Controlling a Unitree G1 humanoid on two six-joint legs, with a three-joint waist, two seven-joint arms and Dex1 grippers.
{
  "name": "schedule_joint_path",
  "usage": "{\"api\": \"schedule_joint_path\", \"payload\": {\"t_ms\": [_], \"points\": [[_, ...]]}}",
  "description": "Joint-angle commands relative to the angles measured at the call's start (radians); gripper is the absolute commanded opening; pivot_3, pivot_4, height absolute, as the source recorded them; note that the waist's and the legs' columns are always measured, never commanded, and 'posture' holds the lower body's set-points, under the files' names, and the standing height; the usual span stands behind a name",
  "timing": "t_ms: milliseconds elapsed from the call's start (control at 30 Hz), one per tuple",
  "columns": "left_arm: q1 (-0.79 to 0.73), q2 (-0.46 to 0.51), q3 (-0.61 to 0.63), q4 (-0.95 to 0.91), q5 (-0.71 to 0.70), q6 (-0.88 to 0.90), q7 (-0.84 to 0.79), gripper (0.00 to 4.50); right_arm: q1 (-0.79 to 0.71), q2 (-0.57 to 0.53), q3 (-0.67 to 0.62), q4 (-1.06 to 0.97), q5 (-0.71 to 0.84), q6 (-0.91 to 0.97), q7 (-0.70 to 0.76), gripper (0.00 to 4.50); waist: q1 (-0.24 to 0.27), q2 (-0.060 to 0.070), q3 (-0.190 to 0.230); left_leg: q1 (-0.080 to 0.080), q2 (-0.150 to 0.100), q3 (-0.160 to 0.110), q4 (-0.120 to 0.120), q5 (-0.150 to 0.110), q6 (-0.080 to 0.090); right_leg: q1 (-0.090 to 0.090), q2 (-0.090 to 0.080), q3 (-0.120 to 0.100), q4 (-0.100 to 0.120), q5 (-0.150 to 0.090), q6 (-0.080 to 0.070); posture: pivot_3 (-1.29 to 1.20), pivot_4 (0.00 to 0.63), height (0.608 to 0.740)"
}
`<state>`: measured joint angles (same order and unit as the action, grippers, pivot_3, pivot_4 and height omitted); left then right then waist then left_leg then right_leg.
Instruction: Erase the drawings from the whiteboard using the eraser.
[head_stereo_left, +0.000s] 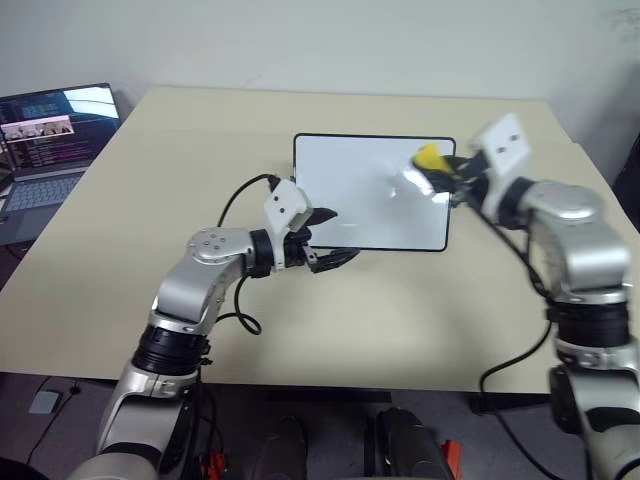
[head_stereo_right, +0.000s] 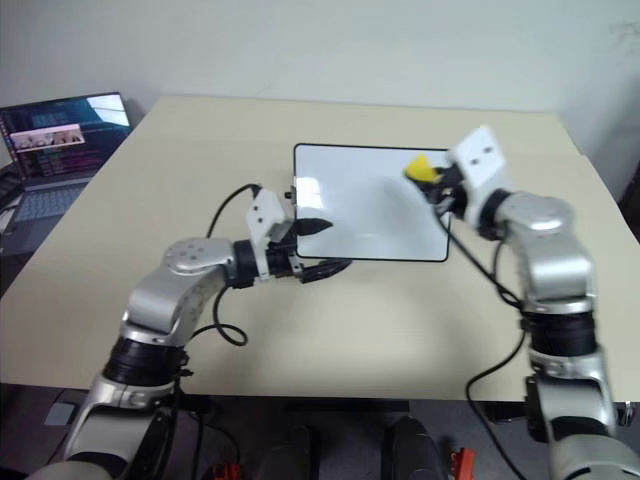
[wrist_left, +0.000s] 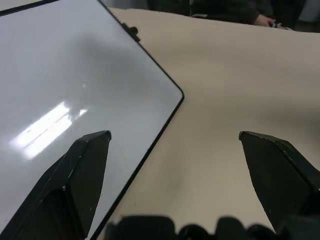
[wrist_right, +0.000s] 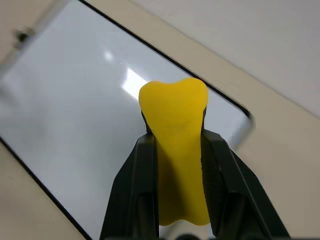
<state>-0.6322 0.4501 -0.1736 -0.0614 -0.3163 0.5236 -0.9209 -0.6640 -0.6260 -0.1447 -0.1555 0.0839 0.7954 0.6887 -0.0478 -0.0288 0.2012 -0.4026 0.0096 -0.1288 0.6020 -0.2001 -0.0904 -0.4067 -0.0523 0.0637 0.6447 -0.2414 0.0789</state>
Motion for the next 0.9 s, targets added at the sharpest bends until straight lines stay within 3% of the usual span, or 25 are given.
{"api": "schedule_joint_path", "payload": {"t_ms": [33, 233, 633, 800, 900], "points": [[-0.066, -0.044, -0.033, 0.004, -0.011, -0.011, -0.024, 4.5, 0.06, -0.057, -0.083, -0.009, 0.017, 0.096, -0.04, 0.8, 0.003, 0.0, 0.0, 0.0, 0.0, 0.0, 0.0, 0.0, 0.0, 0.0, 0.0, 0.0, 0.0, 0.0, 0.0, 0.0, 0.15, 0.74], [-0.133, -0.134, -0.137, 0.124, 0.074, -0.071, -0.026, 4.5, 0.161, -0.074, -0.204, 0.098, 0.021, 0.304, -0.166, 0.8, 0.004, 0.0, 0.0, 0.001, 0.0, 0.002, 0.0, 0.0, 0.0, 0.0, 0.0, 0.002, 0.0, 0.0, 0.0, 0.0, 0.15, 0.74], [-0.135, -0.19, -0.133, 0.134, 0.06, -0.068, -0.05, 4.5, 0.197, -0.115, -0.179, 0.228, 0.038, 0.299, -0.201, 0.8, -0.009, 0.002, 0.001, 0.002, 0.0, 0.005, 0.001, 0.0, 0.0, 0.0, 0.0, 0.005, 0.001, -0.003, 0.006, 0.0, 0.15, 0.74], [-0.131, -0.185, -0.124, 0.132, 0.06, -0.066, -0.049, 4.5, 0.17, -0.125, -0.181, 0.244, 0.059, 0.298, -0.195, 2.31, -0.009, 0.002, 0.001, 0.002, 0.0, 0.005, 0.001, 0.0, 0.0, 0.0, 0.0, 0.005, 0.001, -0.003, 0.006, 0.0, 0.15, 0.74], [-0.128, -0.181, -0.117, 0.129, 0.059, -0.065, -0.045, 4.5, 0.155, -0.132, -0.182, 0.252, 0.072, 0.302, -0.199, 3.44, -0.009, 0.002, 0.001, 0.002, 0.0, 0.005, 0.001, 0.0, 0.0, 0.0, 0.0, 0.005, 0.001, -0.003, 0.006, 0.0, 0.15, 0.74]]}}
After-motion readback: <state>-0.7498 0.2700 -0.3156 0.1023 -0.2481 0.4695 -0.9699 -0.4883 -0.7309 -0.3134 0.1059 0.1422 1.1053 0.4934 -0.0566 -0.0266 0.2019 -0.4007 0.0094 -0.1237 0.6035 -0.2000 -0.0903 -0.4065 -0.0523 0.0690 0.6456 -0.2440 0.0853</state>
